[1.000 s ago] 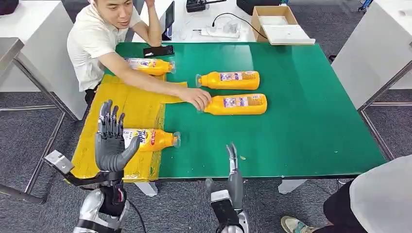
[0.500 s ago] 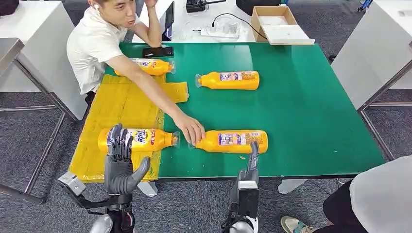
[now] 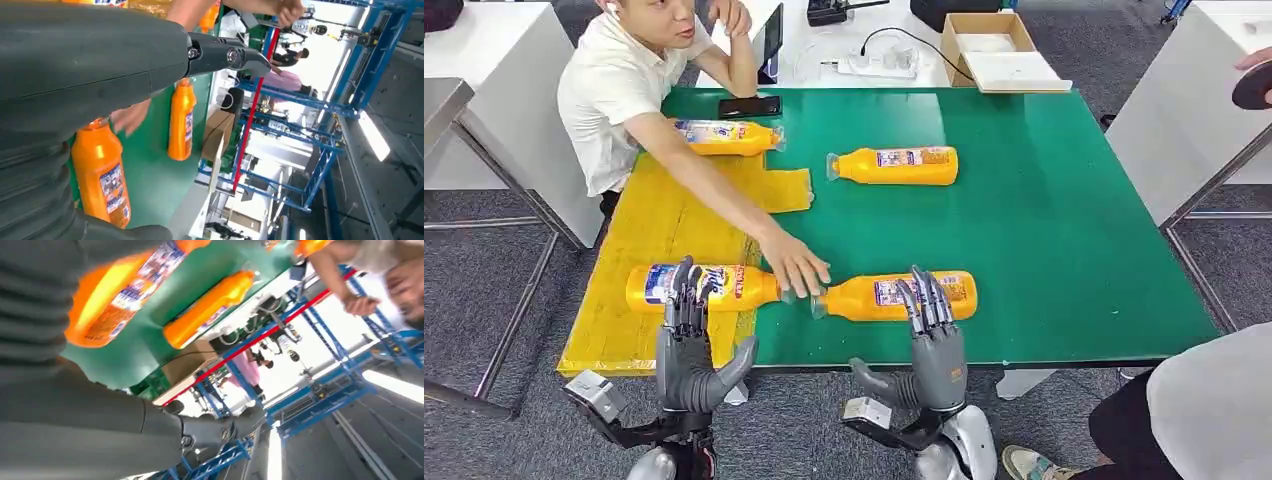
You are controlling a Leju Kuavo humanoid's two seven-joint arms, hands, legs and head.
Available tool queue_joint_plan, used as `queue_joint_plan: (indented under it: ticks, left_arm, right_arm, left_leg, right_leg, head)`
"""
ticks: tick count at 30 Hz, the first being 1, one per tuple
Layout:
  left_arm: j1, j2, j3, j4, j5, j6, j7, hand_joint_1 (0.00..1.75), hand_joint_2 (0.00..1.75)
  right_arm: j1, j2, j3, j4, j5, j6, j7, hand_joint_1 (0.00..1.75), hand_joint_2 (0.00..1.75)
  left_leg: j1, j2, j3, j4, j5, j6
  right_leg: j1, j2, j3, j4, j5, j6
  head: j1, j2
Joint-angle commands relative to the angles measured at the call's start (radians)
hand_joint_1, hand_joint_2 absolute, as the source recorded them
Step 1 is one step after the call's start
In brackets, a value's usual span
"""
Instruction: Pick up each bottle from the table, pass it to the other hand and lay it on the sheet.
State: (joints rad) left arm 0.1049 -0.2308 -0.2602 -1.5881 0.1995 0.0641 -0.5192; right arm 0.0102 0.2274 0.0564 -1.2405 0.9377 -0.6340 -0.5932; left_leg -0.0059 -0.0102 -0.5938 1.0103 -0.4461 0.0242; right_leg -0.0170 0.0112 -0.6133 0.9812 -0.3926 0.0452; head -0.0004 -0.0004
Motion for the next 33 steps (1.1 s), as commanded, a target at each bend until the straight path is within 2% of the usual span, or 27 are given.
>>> queue_joint_plan:
  ticks: [1, 5, 10, 12, 17, 22, 33]
  left_arm:
    - [-0.042, 0.038, -0.046, 0.051, -0.026, 0.004, 0.002, 0.00, 1.75]
    - [-0.048, 0.035, -0.045, 0.053, -0.030, 0.004, 0.005, 0.00, 1.75]
    - [-0.037, 0.033, -0.042, 0.049, -0.040, 0.007, 0.008, 0.00, 1.75]
    - [-0.034, 0.035, -0.048, 0.046, -0.047, 0.005, 0.010, 0.00, 1.75]
    - [-0.047, 0.039, -0.063, 0.052, -0.052, 0.002, 0.016, 0.00, 1.75]
    - [-0.059, 0.042, -0.069, 0.065, -0.051, -0.005, 0.039, 0.00, 1.75]
    - [-0.080, 0.044, -0.080, 0.090, -0.043, -0.011, 0.067, 0.00, 1.75]
  right_arm:
    - [-0.100, -0.003, -0.186, 0.124, 0.350, -0.064, 0.129, 0.00, 1.75]
    - [-0.153, -0.028, -0.213, 0.163, 0.414, -0.064, 0.191, 0.00, 1.75]
    - [-0.204, -0.094, -0.163, 0.264, 0.448, -0.064, 0.373, 0.00, 1.75]
    - [-0.217, -0.111, -0.161, 0.289, 0.448, -0.064, 0.408, 0.00, 1.75]
    - [-0.309, -0.176, -0.135, 0.468, 0.444, -0.064, 0.492, 0.00, 1.75]
    - [-0.372, -0.206, -0.110, 0.591, 0.424, -0.064, 0.536, 0.00, 1.75]
    - [-0.431, -0.222, -0.046, 0.710, 0.406, -0.064, 0.546, 0.00, 1.75]
  left_leg:
    - [0.001, -0.001, 0.003, -0.002, 0.000, -0.002]
    - [0.001, 0.000, 0.002, -0.001, 0.000, -0.001]
    - [0.001, 0.001, 0.004, -0.002, 0.000, -0.001]
    - [0.001, 0.002, 0.005, -0.002, -0.001, -0.002]
    - [0.000, 0.002, 0.003, -0.001, 0.000, -0.001]
    - [0.000, 0.001, 0.002, -0.001, 0.000, -0.001]
    - [0.000, 0.001, 0.002, -0.001, 0.000, -0.001]
  right_leg:
    - [0.001, -0.002, 0.003, -0.001, -0.001, -0.002]
    - [0.001, 0.000, 0.002, -0.001, 0.000, -0.001]
    - [0.001, 0.000, 0.004, -0.002, 0.000, -0.001]
    - [0.001, 0.000, 0.005, -0.002, 0.000, -0.002]
    - [0.001, 0.001, 0.003, -0.001, 0.000, -0.001]
    - [0.000, 0.000, 0.002, -0.001, 0.000, -0.001]
    - [0.001, 0.000, 0.002, -0.001, 0.000, -0.001]
  head:
    - [0.000, 0.000]
    - [0.000, 0.000]
    - [0.000, 0.000]
    - [0.000, 0.000]
    - [0.000, 0.000]
    - [0.000, 0.000]
    - [0.000, 0.000]
